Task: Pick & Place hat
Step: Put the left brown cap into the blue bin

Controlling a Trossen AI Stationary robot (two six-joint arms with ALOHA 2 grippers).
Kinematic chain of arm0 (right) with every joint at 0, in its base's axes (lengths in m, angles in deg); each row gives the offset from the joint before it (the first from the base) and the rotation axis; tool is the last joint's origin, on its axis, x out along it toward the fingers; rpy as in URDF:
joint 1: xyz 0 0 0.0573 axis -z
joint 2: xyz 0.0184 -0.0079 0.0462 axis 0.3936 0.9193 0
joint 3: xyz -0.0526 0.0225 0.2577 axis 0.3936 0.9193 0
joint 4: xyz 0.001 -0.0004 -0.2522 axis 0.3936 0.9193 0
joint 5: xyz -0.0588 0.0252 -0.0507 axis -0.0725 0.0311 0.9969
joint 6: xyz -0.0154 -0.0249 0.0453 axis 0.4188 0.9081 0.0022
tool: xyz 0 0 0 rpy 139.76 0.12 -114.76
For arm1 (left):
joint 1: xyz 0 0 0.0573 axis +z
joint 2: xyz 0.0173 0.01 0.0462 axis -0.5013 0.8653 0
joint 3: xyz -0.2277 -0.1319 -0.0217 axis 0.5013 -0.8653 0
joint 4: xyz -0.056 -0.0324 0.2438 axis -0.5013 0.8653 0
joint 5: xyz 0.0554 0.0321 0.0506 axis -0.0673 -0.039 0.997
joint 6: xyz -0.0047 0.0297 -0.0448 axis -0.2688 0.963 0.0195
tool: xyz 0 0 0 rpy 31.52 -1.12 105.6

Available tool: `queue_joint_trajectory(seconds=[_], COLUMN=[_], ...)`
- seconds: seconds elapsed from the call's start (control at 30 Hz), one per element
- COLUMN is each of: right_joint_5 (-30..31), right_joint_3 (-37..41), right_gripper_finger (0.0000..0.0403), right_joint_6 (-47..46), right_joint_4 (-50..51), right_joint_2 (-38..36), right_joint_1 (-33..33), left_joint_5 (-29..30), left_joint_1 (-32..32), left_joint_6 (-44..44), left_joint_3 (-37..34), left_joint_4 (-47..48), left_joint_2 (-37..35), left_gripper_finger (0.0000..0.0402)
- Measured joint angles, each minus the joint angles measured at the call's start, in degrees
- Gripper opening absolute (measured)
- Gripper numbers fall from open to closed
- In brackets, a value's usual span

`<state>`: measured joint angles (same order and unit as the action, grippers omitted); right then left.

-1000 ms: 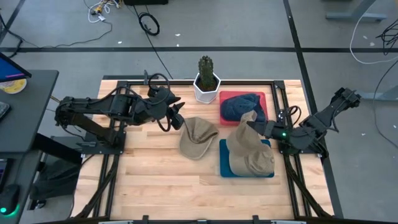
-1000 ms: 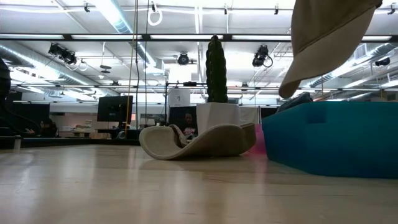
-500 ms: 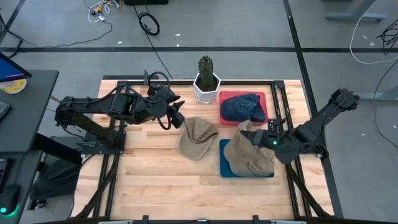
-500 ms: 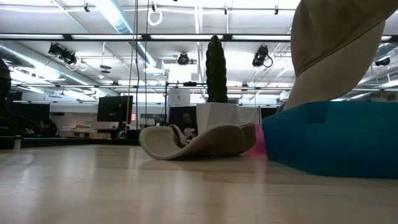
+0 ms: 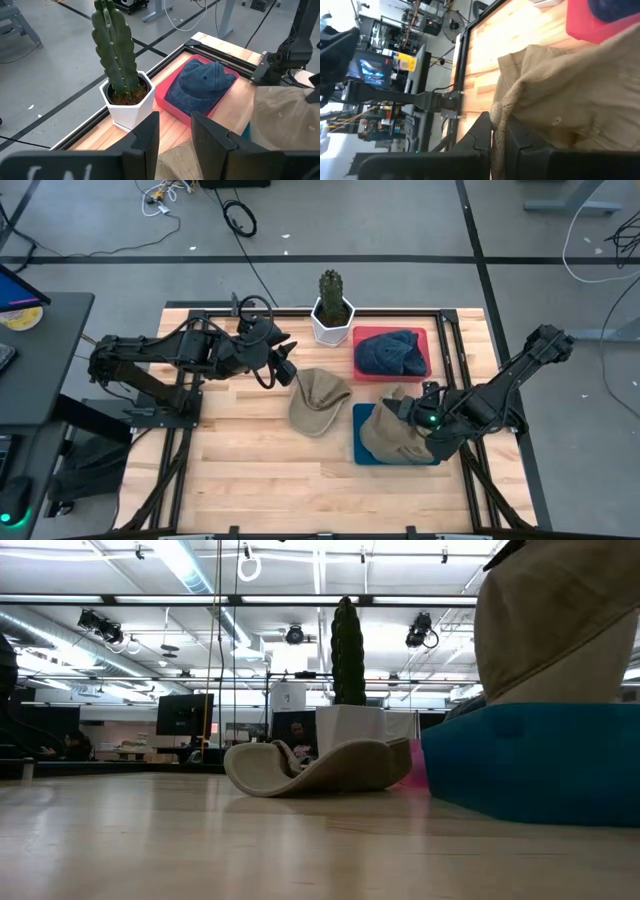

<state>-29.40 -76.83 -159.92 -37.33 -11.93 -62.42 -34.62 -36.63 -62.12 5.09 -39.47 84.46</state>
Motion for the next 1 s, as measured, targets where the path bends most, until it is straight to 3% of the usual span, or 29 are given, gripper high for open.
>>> queue_joint_trajectory(seconds=[0.33, 0.63, 1.0], right_joint_5=[-0.6, -6.1, -14.0], right_joint_3=[0.0, 0.0, 0.0], right_gripper_finger=[0.0014, 0.0014, 0.0014], right_joint_6=[-4.6, 5.9, 8.2], right_joint_4=[0.2, 0.5, 10.1], right_joint_2=[6.3, 7.8, 7.8], right_joint_1=[0.5, 0.6, 0.4], left_joint_5=[0.0, 0.0, 0.0], left_joint_1=[0.0, 0.0, 0.0], left_joint_6=[0.1, 0.1, 0.0], left_joint_3=[0.0, 0.0, 0.0], left_joint_4=[0.0, 0.0, 0.0], left_joint_2=[0.0, 0.0, 0.0], left_gripper_finger=[0.0117, 0.0117, 0.0117])
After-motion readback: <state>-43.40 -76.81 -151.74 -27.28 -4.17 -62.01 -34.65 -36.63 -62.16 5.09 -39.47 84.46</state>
